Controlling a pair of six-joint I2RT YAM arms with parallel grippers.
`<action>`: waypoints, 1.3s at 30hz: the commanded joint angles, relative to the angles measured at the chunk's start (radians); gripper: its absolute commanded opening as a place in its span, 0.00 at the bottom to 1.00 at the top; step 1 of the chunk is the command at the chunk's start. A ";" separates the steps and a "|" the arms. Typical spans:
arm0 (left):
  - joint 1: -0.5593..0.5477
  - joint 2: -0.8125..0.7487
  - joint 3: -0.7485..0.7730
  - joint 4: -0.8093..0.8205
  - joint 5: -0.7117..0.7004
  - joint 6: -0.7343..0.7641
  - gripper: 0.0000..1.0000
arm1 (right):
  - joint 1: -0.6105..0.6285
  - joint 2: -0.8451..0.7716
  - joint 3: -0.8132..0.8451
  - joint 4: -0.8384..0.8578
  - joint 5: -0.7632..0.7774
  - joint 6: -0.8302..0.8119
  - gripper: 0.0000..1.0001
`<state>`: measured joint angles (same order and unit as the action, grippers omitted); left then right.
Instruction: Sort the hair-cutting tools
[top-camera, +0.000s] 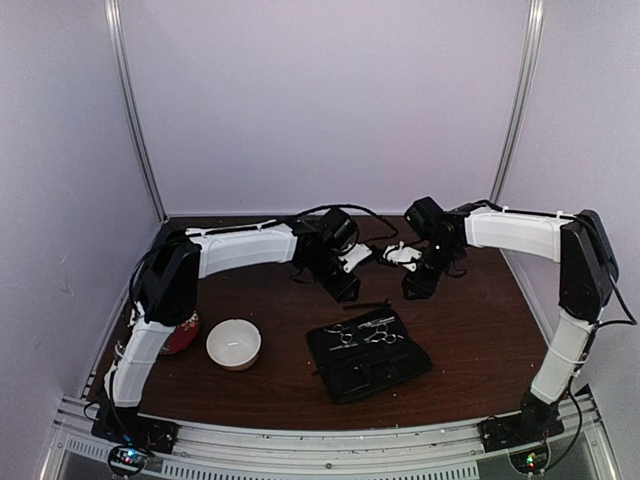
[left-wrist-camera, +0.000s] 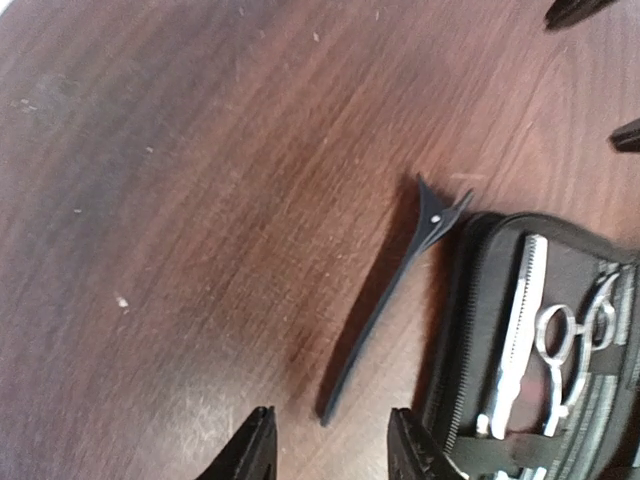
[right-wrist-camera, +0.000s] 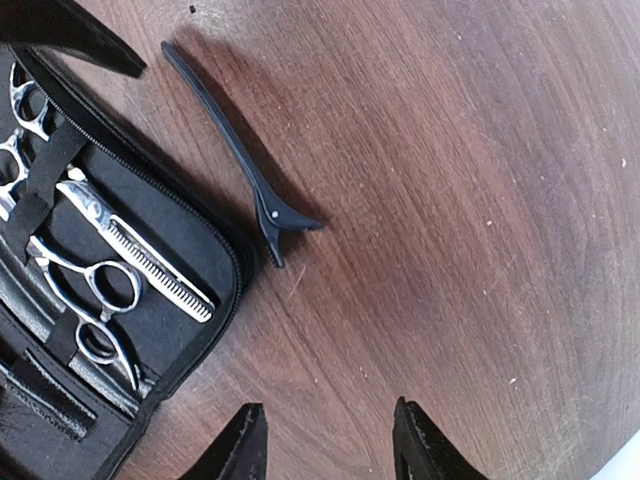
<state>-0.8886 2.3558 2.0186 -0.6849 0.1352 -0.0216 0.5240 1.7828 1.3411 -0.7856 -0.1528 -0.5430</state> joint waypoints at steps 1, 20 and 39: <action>0.003 0.054 0.060 -0.005 0.069 0.067 0.41 | -0.002 0.022 0.043 0.006 -0.032 0.016 0.44; 0.038 0.146 0.089 0.005 0.184 0.064 0.30 | -0.158 -0.032 -0.070 -0.011 -0.050 0.041 0.45; 0.036 0.236 0.229 -0.052 0.227 0.059 0.05 | -0.148 0.063 0.040 -0.015 -0.178 -0.001 0.39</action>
<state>-0.8562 2.5553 2.2070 -0.7341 0.3408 0.0357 0.3531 1.8111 1.3304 -0.7921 -0.2901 -0.5117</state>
